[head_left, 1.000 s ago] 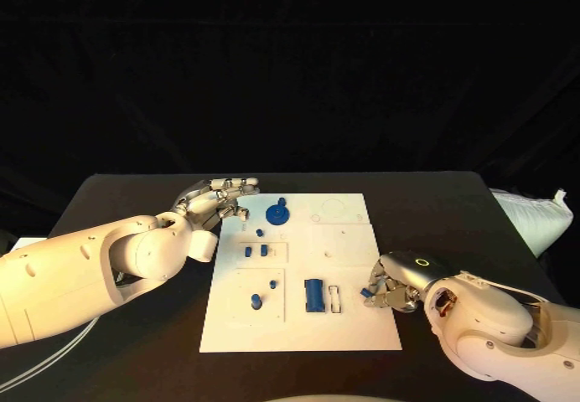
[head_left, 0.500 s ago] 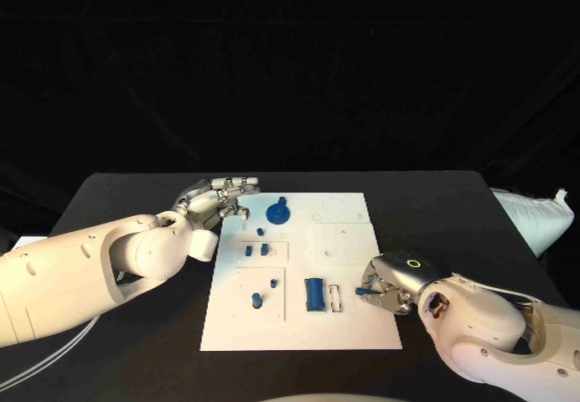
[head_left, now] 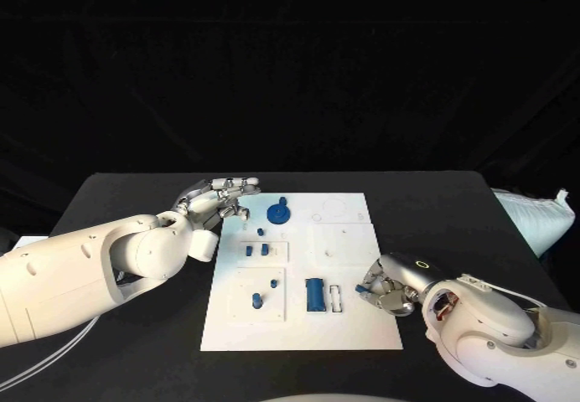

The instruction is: Assemble the parts on the task board

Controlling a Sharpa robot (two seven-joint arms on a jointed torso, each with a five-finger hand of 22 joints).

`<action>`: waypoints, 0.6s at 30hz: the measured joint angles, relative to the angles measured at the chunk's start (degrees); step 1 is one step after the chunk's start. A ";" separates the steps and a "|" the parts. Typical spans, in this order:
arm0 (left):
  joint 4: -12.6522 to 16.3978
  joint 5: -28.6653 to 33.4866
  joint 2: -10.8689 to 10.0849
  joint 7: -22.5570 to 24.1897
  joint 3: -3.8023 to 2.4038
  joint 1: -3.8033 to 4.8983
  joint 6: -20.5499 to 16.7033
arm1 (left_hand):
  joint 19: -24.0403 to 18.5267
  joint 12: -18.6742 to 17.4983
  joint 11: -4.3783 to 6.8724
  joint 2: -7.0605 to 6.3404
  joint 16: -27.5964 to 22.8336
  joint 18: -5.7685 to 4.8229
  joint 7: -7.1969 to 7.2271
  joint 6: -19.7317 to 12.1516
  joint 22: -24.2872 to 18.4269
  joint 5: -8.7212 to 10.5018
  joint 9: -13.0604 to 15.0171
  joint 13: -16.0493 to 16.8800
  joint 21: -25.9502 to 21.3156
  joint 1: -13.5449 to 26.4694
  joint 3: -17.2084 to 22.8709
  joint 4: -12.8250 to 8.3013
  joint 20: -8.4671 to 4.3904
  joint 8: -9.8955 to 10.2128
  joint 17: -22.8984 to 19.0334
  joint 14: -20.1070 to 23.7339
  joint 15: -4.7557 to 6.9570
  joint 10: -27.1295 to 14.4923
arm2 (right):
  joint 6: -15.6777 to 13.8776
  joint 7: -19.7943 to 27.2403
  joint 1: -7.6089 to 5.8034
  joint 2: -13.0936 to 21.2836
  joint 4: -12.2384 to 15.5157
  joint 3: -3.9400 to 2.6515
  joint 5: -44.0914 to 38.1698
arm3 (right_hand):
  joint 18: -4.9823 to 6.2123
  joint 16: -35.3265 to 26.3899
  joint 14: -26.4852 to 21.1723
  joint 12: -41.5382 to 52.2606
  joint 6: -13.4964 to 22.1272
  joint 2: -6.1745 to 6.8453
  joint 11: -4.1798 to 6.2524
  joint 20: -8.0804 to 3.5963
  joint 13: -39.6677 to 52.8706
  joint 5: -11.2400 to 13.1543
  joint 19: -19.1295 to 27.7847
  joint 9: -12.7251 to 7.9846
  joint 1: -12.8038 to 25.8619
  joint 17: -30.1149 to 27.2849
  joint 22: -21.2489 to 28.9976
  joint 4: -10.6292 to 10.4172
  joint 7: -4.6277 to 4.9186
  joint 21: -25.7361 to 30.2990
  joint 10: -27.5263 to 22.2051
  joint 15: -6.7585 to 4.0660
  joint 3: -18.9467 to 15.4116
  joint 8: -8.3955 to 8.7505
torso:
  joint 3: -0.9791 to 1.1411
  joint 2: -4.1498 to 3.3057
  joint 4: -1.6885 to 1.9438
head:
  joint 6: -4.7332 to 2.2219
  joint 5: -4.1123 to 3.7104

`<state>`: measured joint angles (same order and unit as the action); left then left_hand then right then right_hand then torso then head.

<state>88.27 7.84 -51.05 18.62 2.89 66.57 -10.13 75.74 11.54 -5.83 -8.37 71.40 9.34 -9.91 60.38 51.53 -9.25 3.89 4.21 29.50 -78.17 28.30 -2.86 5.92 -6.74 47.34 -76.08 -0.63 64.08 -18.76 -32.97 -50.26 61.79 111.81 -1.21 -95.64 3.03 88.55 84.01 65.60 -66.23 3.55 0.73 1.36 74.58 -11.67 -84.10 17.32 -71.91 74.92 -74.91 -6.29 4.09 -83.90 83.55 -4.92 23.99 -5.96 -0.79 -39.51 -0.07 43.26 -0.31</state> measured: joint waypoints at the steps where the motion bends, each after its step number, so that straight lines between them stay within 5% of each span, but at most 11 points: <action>1: 0.00 0.00 0.01 0.00 0.00 0.00 0.00 | 0.00 0.00 0.00 0.00 0.00 0.00 0.00 0.00 0.00 0.00 0.00 0.00 0.00 0.00 0.00 0.00 0.00 0.00 0.00 0.00 0.00 0.00 | -0.58 -0.10 -0.18 0.03 0.21 0.00 0.99 | 0.00 0.00 0.00 0.00 -0.05 0.31 0.10 0.00 0.14 -0.06 0.00 0.00 0.56 0.00 0.00 0.57 0.05 0.00 0.10 0.00 0.61 0.00 | -0.01 0.00 0.01 | -0.02 -0.02; 13: 0.05 -0.01 0.07 -0.03 0.01 -0.02 0.05 | 0.00 0.00 0.00 0.00 0.00 0.00 0.00 0.00 0.00 0.00 0.00 0.00 0.00 0.00 0.00 0.00 0.00 0.00 0.01 0.00 0.00 0.00 | -6.28 -0.92 -1.00 -1.38 1.09 -0.10 10.02 | 0.00 0.00 0.01 1.26 -0.65 2.25 0.31 0.00 0.37 -0.45 0.00 0.98 3.24 -0.01 0.01 0.19 -0.32 0.01 0.32 0.00 0.83 -0.26 | -0.07 0.00 -0.03 | -0.05 0.04; 18: 0.08 -0.02 0.14 -0.04 0.01 -0.02 0.07 | 0.00 0.00 0.00 0.00 0.00 0.00 0.00 0.00 0.00 0.00 0.00 0.00 0.00 0.00 0.00 0.00 0.00 0.00 0.01 0.00 0.00 0.00 | -6.91 -1.17 -1.02 -2.76 0.49 -0.09 11.90 | 0.00 0.00 0.01 2.03 -1.15 2.61 0.40 0.00 0.37 -2.87 0.00 1.21 3.67 -0.01 -0.04 -0.37 -0.81 -0.21 0.41 0.00 0.07 -0.26 | -0.07 -0.01 -0.03 | -0.03 0.04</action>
<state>88.35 7.83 -50.91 18.58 2.90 66.55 -10.06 75.73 11.54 -5.83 -8.37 71.40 9.33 -9.91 60.38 51.53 -9.25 3.89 4.21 29.50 -78.17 28.30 -2.86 5.92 -6.74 47.35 -76.08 -0.62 64.08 -25.67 -34.14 -51.28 59.03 112.30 -1.30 -83.74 3.03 88.54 84.02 67.63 -67.38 6.16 1.13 1.36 74.95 -14.54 -84.10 18.53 -68.25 74.90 -74.95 -6.67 3.28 -84.10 83.96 -4.92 24.06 -6.22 -0.86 -39.51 -0.09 43.23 -0.26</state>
